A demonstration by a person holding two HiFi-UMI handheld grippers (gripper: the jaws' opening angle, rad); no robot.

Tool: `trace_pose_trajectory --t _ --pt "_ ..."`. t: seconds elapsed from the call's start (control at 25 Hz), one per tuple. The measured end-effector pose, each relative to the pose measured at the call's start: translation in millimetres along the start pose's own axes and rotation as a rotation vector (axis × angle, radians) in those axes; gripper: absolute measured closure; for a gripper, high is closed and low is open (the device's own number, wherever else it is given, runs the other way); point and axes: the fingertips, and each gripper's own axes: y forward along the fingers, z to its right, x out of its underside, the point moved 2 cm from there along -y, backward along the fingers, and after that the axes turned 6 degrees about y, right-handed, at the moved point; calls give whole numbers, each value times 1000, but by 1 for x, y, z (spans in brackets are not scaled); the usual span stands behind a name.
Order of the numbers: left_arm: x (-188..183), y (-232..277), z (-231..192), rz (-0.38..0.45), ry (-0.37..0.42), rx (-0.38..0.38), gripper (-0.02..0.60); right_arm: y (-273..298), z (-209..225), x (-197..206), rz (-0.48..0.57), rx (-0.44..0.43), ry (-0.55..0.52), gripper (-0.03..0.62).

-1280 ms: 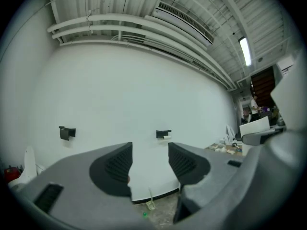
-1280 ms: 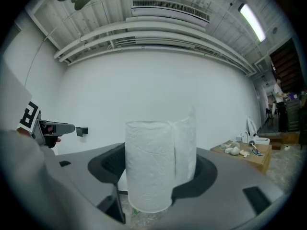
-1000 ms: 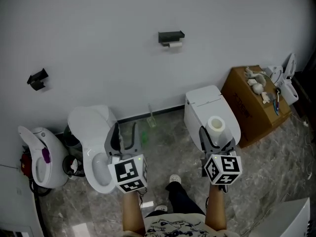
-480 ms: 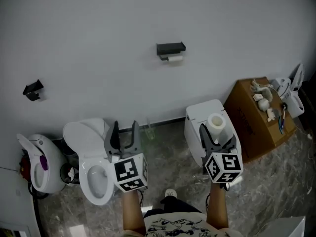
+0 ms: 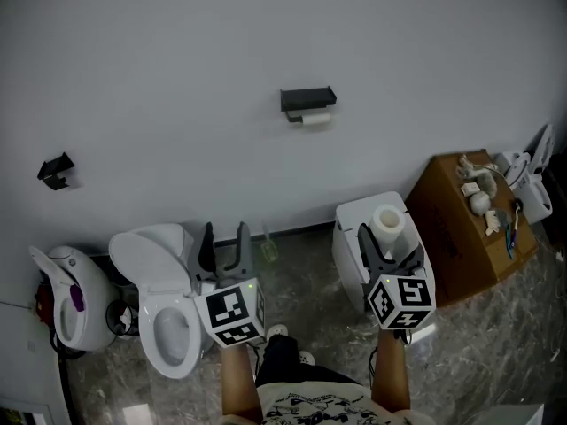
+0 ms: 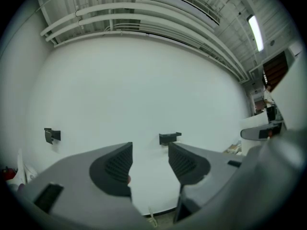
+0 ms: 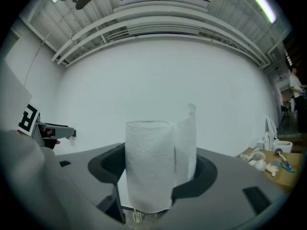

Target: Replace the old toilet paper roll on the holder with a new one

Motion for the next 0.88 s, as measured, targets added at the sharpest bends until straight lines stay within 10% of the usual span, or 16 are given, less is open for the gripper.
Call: trace_pose_trajectory --t 0.88 --pt "12 215 0 -2 40 82 365 188 44 -3 -1 73 -13 289"
